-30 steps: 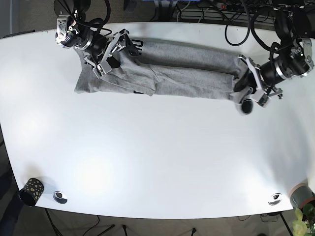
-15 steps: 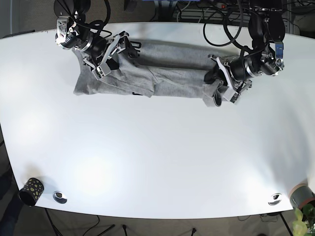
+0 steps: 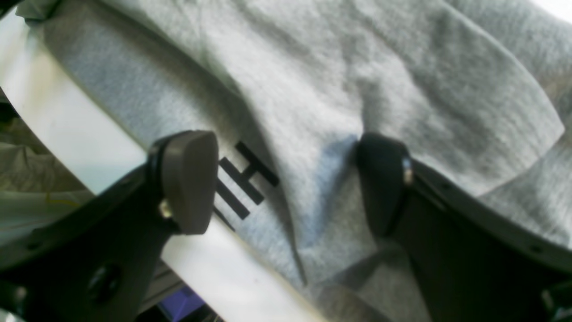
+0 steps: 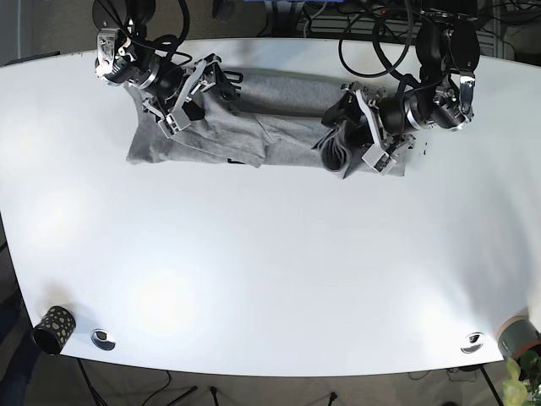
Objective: Fold the T-shirt properly
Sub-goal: 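Grasp the strip's end with the left gripper and fold it toward the right gripper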
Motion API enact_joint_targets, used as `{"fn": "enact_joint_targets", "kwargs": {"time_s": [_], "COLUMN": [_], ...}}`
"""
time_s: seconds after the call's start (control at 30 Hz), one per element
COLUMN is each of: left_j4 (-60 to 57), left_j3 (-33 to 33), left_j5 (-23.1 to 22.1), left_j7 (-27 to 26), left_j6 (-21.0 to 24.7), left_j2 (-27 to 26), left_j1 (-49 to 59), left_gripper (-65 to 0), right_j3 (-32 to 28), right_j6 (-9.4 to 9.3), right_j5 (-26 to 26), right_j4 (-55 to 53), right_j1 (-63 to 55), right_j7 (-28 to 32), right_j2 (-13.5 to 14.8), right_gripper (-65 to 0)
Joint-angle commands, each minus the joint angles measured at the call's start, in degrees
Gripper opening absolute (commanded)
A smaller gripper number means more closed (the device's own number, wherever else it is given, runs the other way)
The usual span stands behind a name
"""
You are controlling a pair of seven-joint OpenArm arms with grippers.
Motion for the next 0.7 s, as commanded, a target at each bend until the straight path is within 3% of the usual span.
{"fn": "enact_joint_targets", "kwargs": {"time_s": [0.0, 0.4, 0.67], "left_j4": [3.8, 7.5, 6.7], "left_j3": [1.6, 2.7, -0.6], "left_j5": [-1.5, -1.4, 8.8], "left_j7": [-1.0, 4.7, 3.0], "left_j6": [-0.3, -0.5, -0.4], "left_j2": [-0.2, -0.2, -2.0], "left_j1": [-0.5, -2.9, -4.6], "left_gripper": [-19.2, -17.9, -18.1], "right_j3": [0.1, 0.1, 0.2], "right_j6": [-0.02, -0.02, -0.11], "right_j5": [0.3, 0.3, 0.7], "right_j4": [0.6, 0.8, 3.6], "right_j1": [0.5, 0.5, 0.5], "right_j7": [0.6, 0.6, 0.5], "right_j2": [0.4, 0.4, 0.4], "right_gripper": [-19.2, -19.2, -19.2]}}
